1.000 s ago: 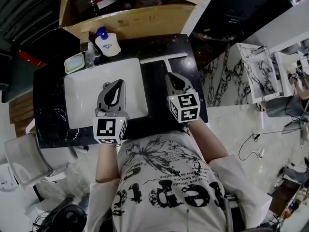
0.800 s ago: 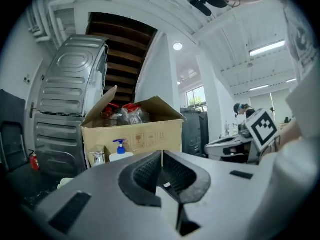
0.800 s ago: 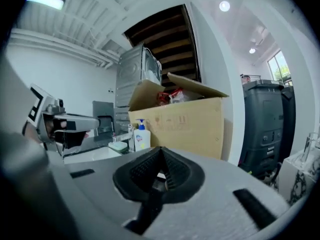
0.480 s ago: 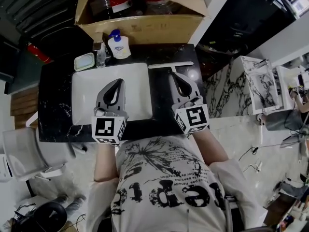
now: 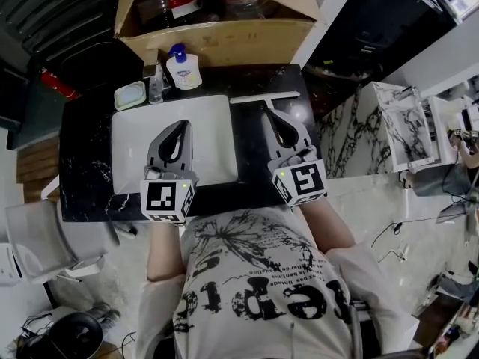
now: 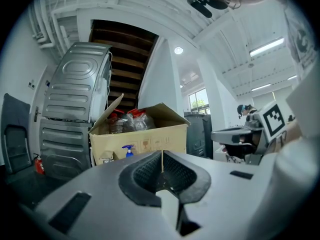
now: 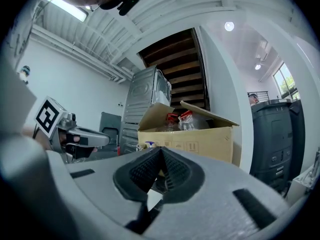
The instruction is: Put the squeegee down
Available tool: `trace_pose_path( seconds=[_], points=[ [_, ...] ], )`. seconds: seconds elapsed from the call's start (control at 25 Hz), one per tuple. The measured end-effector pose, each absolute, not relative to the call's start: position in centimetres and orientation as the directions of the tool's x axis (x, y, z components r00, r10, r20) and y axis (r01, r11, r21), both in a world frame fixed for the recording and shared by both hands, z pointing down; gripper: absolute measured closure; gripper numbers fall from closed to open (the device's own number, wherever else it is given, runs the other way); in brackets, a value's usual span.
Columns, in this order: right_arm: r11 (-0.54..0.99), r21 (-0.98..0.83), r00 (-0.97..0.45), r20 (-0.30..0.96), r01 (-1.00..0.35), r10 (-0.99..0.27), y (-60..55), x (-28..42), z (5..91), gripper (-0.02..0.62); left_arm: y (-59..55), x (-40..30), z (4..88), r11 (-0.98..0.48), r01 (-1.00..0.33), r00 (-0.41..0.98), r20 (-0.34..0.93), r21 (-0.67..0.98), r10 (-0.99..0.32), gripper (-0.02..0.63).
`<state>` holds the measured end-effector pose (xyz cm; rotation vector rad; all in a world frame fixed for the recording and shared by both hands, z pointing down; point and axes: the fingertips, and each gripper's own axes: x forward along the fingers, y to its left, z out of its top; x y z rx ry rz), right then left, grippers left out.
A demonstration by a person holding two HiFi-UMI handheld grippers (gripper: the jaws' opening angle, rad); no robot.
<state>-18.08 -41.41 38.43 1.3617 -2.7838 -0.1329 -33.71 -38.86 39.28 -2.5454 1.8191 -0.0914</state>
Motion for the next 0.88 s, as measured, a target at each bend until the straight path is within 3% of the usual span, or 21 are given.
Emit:
trace_pose_path(
  seconds=[0.88],
  points=[
    [0.574, 0.118, -0.574, 0.037, -0.811, -0.818, -41.1, -17.9, 39.5, 0.606, -38.5, -33.7, 39.7, -0.33, -0.944, 0.328, 0.051, -0.025, -0.943, 0.594]
  ],
)
